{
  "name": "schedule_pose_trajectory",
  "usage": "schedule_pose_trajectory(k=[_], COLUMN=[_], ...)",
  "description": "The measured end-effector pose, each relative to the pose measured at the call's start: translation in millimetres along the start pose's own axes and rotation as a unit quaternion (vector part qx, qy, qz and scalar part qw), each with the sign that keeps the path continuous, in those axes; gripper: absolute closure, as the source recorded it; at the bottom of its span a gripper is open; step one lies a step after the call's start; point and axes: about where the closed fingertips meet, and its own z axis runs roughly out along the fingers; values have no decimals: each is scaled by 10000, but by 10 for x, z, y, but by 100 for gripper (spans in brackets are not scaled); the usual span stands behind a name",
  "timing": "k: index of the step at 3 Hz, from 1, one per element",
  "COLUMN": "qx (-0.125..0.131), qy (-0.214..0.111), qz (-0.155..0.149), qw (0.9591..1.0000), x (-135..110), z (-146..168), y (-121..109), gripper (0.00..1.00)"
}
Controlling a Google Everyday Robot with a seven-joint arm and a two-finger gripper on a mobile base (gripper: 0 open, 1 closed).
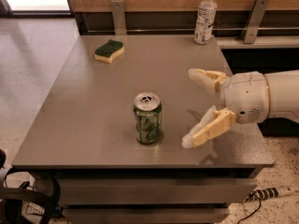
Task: Move green can near sponge
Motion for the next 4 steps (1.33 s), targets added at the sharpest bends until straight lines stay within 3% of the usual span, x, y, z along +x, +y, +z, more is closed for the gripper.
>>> schedule_pose_trajectory(k=[2,3,4], qx=[-264,-397,-570], qy=[-445,-805,-1150], qz=[-24,-65,-104], qw=[9987,9959,9917], x=[149,145,95], z=[509,693,814], y=[-39,6,116], gripper=[0,0,12])
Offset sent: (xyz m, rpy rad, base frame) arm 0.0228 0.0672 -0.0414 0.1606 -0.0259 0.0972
